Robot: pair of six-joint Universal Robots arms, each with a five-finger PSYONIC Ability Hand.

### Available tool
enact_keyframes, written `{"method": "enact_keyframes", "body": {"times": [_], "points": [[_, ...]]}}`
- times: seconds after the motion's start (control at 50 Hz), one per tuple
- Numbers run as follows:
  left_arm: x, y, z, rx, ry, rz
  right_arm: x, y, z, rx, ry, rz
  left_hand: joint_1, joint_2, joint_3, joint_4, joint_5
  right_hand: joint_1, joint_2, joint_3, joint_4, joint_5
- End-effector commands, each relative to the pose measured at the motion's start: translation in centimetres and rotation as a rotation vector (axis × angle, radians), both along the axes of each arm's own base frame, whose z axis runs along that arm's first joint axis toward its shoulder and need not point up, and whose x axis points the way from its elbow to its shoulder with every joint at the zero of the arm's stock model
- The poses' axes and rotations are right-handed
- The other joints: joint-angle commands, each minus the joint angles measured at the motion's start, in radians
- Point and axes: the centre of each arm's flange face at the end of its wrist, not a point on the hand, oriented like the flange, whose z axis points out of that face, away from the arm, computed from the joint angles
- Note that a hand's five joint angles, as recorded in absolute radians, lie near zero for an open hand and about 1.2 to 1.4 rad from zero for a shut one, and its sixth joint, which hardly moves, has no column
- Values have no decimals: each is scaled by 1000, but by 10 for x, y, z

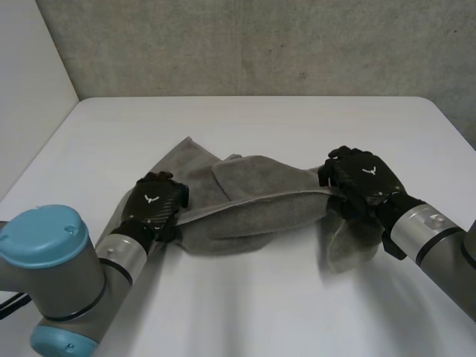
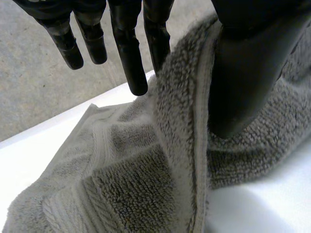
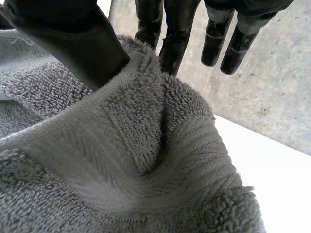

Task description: Fold the towel.

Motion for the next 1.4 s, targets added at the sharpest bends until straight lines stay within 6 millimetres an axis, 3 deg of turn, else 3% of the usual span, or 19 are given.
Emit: {"method": "enact_keyframes", "body": {"times": [0.02, 0.24, 0.5, 0.66, 0.84, 1.0, 1.04, 1.06, 1.1, 1.12, 1.14, 1.16, 1.2, 1.22, 1.26, 1.3, 1.32, 1.36, 1.4], "points": [[2, -9, -8, 2, -23, 72, -15, -6, 12, -2, -2, -32, 2, 4, -42, -56, 22, 106, 143, -51, -78, 94], [11, -16, -6, -4, -33, 132, -36, -15, 36, -23, -11, -31, 52, 53, -42, -56, 72, 106, 143, -51, -78, 94], [26, -11, 15, -24, -23, 164, -42, -9, 34, -6, 66, 3, 64, 65, -42, -56, 84, 106, 143, -51, -78, 94], [28, 6, 26, 8, -28, 118, -40, 7, 27, 52, 155, 46, 694, 695, -42, -56, 714, 106, 143, -51, -78, 94], [31, 28, 40, 165, -79, 42, -41, 23, 28, 67, 328, 126, 695, 696, -42, -56, 715, 106, 143, -51, -78, 94], [37, -27, 83, -1, -56, 109, -40, -9, 33, 12, 532, 203, 695, 696, -42, -56, 715, 106, 143, -51, -78, 94], [28, -57, 102, -116, -76, 104, -30, -39, 47, -67, 556, 176, 695, 696, -42, -56, 715, 106, 143, -51, -78, 94], [28, -57, 103, -117, -77, 104, -30, -39, 47, -68, 557, 176, 695, 696, -42, -56, 715, 106, 143, -51, -78, 94], [22, -72, 115, -181, -86, 97, -2, -61, 83, -248, 571, 163, 695, 696, -42, -56, 715, 106, 143, -51, -78, 94], [18, -84, 129, -245, -89, 97, -2, -61, 83, -249, 571, 163, 695, 696, -42, -56, 715, 106, 143, -51, -78, 94], [14, -94, 147, -314, -81, 101, 10, -69, 105, -347, 568, 146, 695, 696, -42, -56, 715, 106, 143, -51, -78, 94], [14, -94, 148, -315, -81, 101, 10, -69, 105, -348, 568, 146, 695, 696, -42, -56, 715, 106, 143, -51, -78, 94], [10, -105, 186, -452, -28, 111, 28, -76, 157, -574, 530, 100, 695, 696, -42, -56, 715, 106, 143, -51, -78, 94], [10, -106, 186, -452, -28, 111, 28, -76, 158, -575, 530, 100, 695, 696, -42, -56, 715, 106, 143, -51, -78, 94], [8, -109, 204, -529, 7, 118, 39, -76, 199, -767, 454, 58, 695, 696, -42, -56, 715, 106, 143, -51, -78, 94], [8, -102, 244, -700, 90, 129, 42, -73, 212, -829, 408, 46, 695, 696, -42, -56, 715, 106, 143, -51, -78, 94], [8, -102, 244, -701, 91, 129, 40, -68, 224, -869, 360, 40, 695, 696, -42, -56, 715, 106, 143, -51, -78, 94], [19, -84, 277, -835, 157, 147, 38, -61, 230, -879, 321, 55, 695, 696, -42, -56, 715, 106, 143, -51, -78, 94], [24, -78, 281, -866, 170, 152, 38, -53, 222, -852, 300, 104, 695, 696, -42, -56, 715, 106, 143, -51, -78, 94]]}}
